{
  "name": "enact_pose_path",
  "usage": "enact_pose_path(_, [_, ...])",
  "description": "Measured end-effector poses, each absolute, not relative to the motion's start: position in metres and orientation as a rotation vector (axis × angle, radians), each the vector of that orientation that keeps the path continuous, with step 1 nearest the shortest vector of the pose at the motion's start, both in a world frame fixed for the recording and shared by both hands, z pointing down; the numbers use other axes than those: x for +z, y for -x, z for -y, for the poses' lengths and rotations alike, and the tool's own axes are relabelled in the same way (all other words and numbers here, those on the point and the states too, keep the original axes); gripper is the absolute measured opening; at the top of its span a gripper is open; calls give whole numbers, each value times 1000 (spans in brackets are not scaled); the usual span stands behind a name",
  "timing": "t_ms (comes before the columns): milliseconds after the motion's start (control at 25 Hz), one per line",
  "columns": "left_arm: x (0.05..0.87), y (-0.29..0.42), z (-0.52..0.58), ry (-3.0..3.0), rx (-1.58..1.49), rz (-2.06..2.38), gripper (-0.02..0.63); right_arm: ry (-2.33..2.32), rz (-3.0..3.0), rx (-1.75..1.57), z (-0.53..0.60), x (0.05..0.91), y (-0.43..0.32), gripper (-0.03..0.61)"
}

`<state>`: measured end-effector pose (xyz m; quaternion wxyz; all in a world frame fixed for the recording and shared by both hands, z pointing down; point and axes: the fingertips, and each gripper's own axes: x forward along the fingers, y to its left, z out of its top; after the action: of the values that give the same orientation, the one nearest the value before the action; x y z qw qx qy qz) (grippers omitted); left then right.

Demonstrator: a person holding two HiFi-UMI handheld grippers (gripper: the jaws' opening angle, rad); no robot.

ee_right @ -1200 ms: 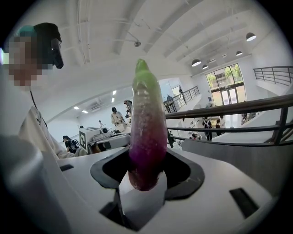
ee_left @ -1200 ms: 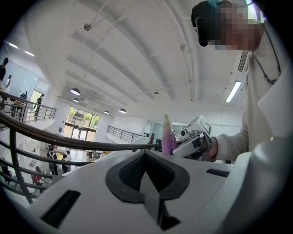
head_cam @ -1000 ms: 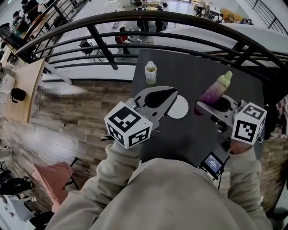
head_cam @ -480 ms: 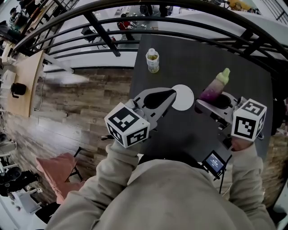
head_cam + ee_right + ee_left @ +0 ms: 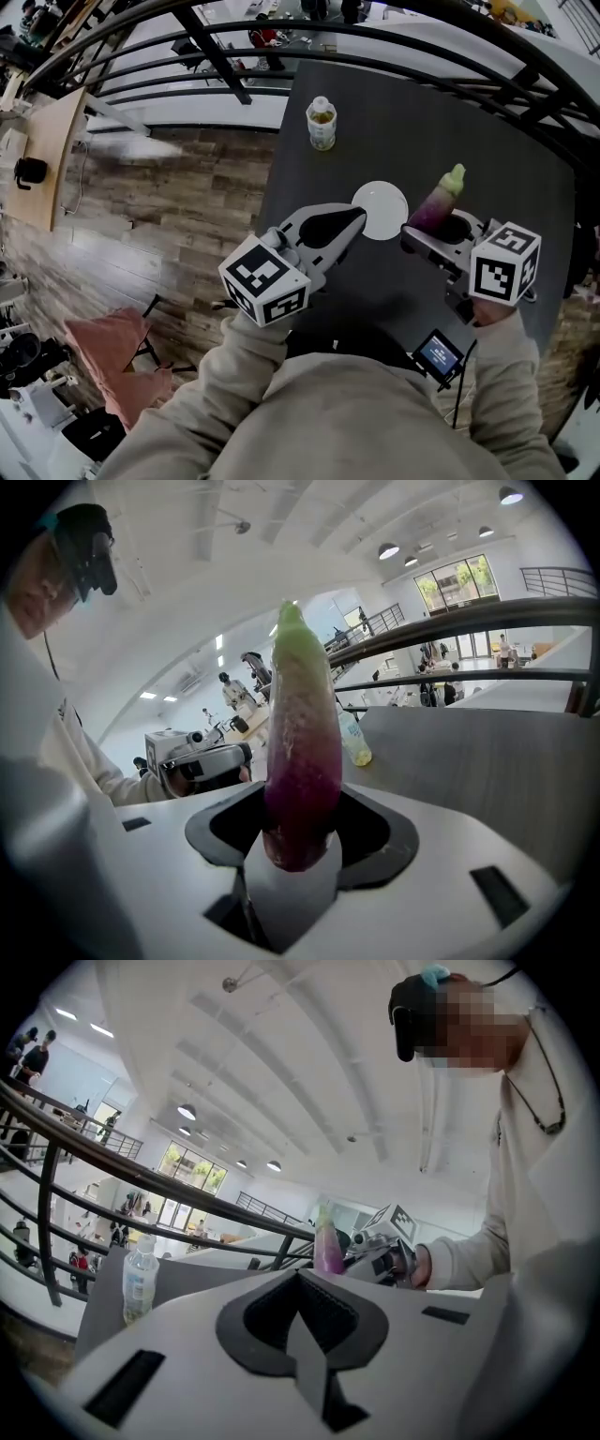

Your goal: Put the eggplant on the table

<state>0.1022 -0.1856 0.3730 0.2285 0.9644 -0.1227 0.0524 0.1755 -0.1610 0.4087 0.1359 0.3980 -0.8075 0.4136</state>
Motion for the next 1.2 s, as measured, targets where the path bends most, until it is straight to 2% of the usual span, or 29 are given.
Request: enact_pose_path(1200, [446, -60, 191, -2472, 68, 498, 5, -808, 1782, 1408, 172, 607, -171, 235])
